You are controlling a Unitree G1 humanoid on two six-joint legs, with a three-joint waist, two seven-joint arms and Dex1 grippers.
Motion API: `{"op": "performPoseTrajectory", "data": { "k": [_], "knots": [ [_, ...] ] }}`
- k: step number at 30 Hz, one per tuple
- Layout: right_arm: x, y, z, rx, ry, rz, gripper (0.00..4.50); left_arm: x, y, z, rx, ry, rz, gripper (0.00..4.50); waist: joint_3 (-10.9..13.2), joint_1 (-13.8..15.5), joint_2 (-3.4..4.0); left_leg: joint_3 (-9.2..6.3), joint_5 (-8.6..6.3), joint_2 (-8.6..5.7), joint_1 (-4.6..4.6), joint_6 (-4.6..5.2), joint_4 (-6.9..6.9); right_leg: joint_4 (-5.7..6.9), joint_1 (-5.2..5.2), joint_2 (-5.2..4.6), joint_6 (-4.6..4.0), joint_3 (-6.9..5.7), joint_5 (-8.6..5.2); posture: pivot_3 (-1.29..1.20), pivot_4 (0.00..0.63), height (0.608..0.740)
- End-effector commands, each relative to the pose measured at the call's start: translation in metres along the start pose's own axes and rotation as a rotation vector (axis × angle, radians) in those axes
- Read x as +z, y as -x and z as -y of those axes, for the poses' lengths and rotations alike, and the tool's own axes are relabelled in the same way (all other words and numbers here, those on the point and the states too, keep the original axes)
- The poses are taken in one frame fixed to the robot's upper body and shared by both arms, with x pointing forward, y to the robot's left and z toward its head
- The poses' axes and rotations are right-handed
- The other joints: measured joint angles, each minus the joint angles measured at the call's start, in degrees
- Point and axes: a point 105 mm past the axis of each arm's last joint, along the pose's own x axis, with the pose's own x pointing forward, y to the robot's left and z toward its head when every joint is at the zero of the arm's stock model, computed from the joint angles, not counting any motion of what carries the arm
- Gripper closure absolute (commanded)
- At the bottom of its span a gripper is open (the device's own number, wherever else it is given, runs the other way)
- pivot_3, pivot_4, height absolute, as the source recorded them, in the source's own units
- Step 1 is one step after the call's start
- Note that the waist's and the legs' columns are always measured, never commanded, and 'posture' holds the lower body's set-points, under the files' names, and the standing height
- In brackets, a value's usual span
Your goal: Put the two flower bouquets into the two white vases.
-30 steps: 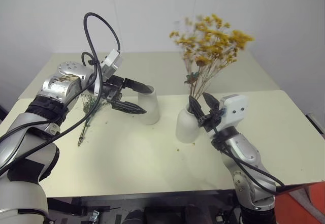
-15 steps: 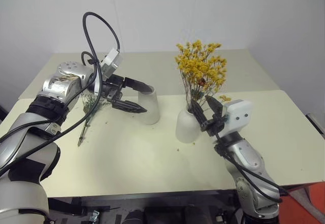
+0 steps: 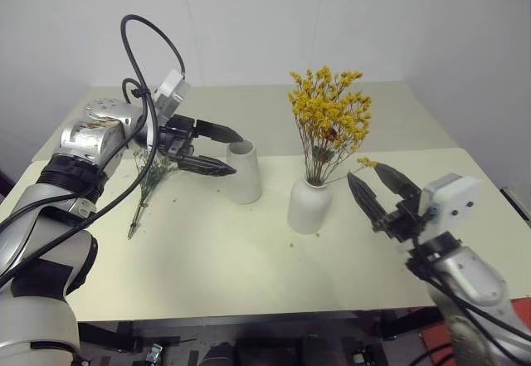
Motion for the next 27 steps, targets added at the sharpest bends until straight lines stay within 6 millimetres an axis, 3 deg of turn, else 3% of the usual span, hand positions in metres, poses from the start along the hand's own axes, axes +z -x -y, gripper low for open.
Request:
{"op": "performPoseTrajectory", "data": {
  "k": [1, 4, 7, 16, 22, 27],
  "knots": [
    [0.016, 0.019, -0.011, 0.159, -0.020, -0.031, 1.80, 0.009, 0.010, 0.005, 0.018, -0.024, 0.035, 0.00, 0.03, 0.01, -0.03, -0.01, 0.00, 0.02, 0.13, 0.00, -0.02, -0.05, 0.15, 0.00, 0.02, -0.02, -0.01, 0.00, 0.150, 0.740],
    [0.019, 0.025, -0.018, 0.265, -0.015, -0.079, 1.80, 0.007, 0.015, 0.007, 0.037, -0.020, 0.053, 0.00, 0.09, 0.03, -0.17, 0.00, -0.01, 0.05, 0.71, 0.00, -0.09, -0.25, 0.74, 0.01, 0.34, -0.05, -0.23, 0.00, 0.150, 0.740],
    [0.025, 0.019, -0.026, 0.369, -0.020, -0.086, 1.80, 0.005, 0.025, 0.010, 0.084, -0.013, 0.075, 0.00, 0.11, -0.17, -0.25, -0.01, -0.01, 0.13, 1.01, 0.00, -0.09, -0.36, 1.12, 0.18, 0.00, 0.08, -0.39, 0.00, 0.150, 0.740],
    [0.046, -0.024, -0.033, 0.566, -0.027, -0.143, 1.80, -0.006, 0.057, 0.016, 0.390, 0.038, 0.107, 0.00, 0.20, 0.10, -0.47, -0.07, -0.01, 0.35, 1.24, -0.01, -0.35, -0.73, 1.37, 0.48, 0.23, 0.22, -0.15, 0.00, 0.150, 0.740],
    [0.048, -0.050, -0.039, 0.658, 0.001, -0.237, 0.06, -0.036, 0.078, 0.016, 0.676, 0.128, 0.031, 0.00, 0.22, 0.70, -0.49, -0.06, -0.02, 0.42, 1.03, -0.01, -0.41, -1.00, 1.25, 0.47, 0.14, 0.17, -0.08, 0.00, 0.150, 0.740],
    [0.055, -0.061, -0.050, 0.750, 0.013, -0.304, 0.06, -0.055, 0.088, 0.015, 0.853, 0.241, -0.165, 0.00, 0.28, 1.37, -0.59, -0.08, -0.02, 0.43, 0.76, -0.01, -0.41, -0.94, 0.95, 0.49, 0.06, 0.14, 0.00, 0.00, 0.150, 0.740]
  ]
}}
